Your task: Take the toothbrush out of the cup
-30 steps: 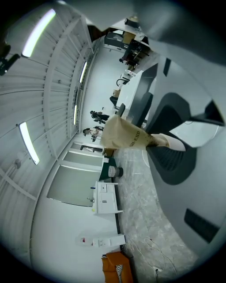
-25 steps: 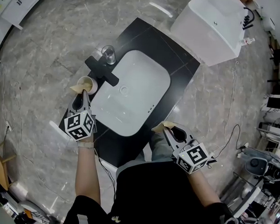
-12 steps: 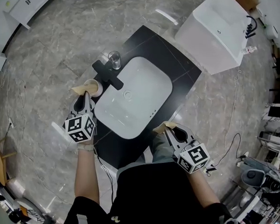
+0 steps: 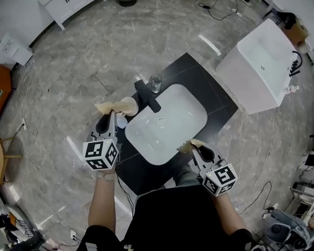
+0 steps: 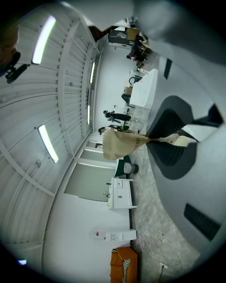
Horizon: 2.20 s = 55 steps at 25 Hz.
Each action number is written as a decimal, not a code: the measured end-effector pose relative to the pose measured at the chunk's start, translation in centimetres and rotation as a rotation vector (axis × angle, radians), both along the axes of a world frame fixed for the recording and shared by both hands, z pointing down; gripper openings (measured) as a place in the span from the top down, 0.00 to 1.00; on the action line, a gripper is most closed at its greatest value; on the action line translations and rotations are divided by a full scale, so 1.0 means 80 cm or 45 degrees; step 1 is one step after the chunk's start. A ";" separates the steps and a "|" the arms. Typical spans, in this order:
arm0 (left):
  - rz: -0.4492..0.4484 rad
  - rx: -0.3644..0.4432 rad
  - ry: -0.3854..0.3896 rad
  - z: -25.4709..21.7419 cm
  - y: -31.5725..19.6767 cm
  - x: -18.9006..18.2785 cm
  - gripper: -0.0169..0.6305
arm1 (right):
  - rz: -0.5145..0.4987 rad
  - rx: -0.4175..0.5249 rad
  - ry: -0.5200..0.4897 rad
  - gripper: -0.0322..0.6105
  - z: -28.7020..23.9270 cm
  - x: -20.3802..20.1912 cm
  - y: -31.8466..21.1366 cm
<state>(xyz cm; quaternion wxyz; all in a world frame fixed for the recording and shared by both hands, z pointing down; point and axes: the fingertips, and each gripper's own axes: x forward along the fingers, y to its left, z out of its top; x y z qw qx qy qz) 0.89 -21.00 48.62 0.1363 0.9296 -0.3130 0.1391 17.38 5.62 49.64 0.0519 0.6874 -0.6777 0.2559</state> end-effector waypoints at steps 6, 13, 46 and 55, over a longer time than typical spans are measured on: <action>-0.076 0.045 0.050 -0.048 0.015 -0.049 0.91 | -0.157 0.074 0.009 0.86 -0.011 -0.020 -0.062; -0.217 0.009 0.048 -0.066 0.065 -0.118 0.91 | -0.356 0.117 -0.015 0.86 -0.025 -0.069 -0.113; -0.686 -0.174 -0.033 0.019 0.240 -0.259 0.91 | -1.064 0.135 -0.028 0.86 -0.025 -0.255 -0.128; -0.631 -0.195 -0.043 0.021 0.242 -0.249 0.91 | -1.011 0.108 -0.036 0.86 -0.016 -0.244 -0.124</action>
